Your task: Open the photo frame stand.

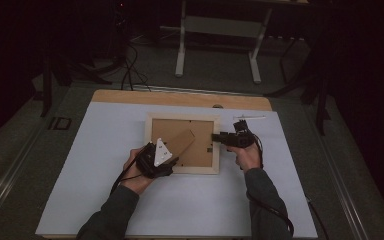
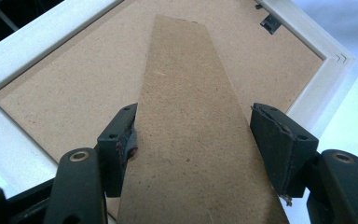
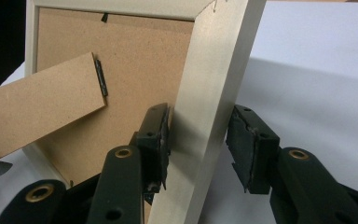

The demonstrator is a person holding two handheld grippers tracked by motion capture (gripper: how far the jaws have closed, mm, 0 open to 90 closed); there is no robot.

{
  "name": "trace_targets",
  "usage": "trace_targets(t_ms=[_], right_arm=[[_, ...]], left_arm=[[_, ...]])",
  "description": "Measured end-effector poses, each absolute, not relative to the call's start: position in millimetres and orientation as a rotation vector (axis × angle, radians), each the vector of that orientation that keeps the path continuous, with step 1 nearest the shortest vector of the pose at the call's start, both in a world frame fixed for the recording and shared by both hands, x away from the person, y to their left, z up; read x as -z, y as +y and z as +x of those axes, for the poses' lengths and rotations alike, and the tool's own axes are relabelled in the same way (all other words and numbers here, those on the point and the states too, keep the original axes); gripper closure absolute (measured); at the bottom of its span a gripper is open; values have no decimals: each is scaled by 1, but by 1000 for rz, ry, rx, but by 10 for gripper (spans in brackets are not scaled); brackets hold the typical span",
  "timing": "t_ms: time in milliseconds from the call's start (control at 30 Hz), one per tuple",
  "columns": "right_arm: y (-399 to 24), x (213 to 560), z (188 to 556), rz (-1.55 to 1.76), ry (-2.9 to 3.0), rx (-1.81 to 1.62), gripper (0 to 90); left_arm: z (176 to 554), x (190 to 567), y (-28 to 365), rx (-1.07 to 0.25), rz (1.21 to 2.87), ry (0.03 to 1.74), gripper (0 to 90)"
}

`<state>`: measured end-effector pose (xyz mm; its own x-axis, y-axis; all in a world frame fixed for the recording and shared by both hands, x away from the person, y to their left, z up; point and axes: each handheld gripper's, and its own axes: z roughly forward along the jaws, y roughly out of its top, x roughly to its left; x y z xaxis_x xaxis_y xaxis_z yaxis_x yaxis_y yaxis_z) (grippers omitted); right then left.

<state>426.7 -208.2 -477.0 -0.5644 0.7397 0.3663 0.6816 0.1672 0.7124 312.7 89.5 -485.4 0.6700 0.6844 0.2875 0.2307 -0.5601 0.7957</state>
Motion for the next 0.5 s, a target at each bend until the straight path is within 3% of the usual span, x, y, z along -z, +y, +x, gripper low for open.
trace_targets(t_ms=[500], right_arm=[[-208, 477, 423, 1425, 2329, -1388, 587]], left_arm=[[319, 488, 95, -682, 2131, 718, 373]])
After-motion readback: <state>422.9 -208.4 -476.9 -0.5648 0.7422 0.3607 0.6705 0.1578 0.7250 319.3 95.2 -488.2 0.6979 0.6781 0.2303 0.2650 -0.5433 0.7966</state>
